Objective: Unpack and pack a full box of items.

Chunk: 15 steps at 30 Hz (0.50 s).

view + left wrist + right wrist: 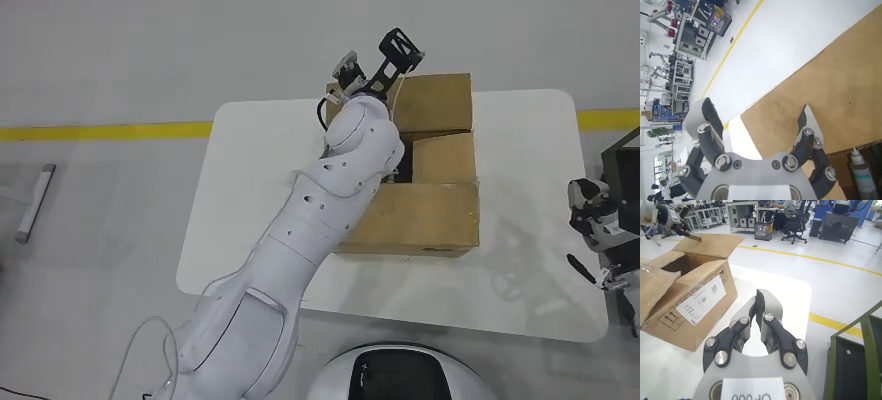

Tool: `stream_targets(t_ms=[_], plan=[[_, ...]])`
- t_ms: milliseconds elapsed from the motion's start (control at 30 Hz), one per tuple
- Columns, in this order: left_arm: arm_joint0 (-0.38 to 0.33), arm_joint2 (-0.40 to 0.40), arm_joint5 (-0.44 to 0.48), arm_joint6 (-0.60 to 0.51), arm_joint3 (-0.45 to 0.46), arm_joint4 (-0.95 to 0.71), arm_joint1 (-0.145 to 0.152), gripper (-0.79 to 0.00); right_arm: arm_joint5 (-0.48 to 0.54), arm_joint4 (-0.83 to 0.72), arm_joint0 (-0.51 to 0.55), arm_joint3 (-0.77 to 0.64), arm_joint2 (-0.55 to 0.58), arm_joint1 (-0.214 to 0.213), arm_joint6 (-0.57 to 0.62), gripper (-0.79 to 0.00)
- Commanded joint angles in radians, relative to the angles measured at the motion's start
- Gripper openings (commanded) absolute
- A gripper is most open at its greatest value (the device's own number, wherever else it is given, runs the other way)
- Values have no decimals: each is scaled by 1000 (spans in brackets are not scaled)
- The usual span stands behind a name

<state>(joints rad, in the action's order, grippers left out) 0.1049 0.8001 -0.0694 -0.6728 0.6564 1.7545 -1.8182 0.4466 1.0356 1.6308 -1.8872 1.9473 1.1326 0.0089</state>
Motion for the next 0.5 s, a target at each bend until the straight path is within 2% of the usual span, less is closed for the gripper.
stream_targets(t_ms=[0, 133, 233, 300, 400, 467], plan=[[-1, 16, -22, 1, 12, -5, 1, 0, 23, -90, -9, 0, 10, -1, 26, -785], [35, 73, -35, -11, 113, -19, 18, 0, 95, -296, -37, -20, 45, -9, 142, -785], [120, 138, -10, -49, 263, -5, 48, 0, 178, -404, -64, -43, 59, -20, 243, -785], [205, 187, 23, -90, 411, 19, 73, 0, 252, -484, -81, -51, 56, -30, 323, -785], [370, 271, 99, -160, 676, 51, 109, 0, 356, -566, -104, -54, 37, -47, 450, -785], [481, 313, 157, -173, 839, 100, 131, 0, 418, -575, -121, -55, 26, -59, 542, -785]])
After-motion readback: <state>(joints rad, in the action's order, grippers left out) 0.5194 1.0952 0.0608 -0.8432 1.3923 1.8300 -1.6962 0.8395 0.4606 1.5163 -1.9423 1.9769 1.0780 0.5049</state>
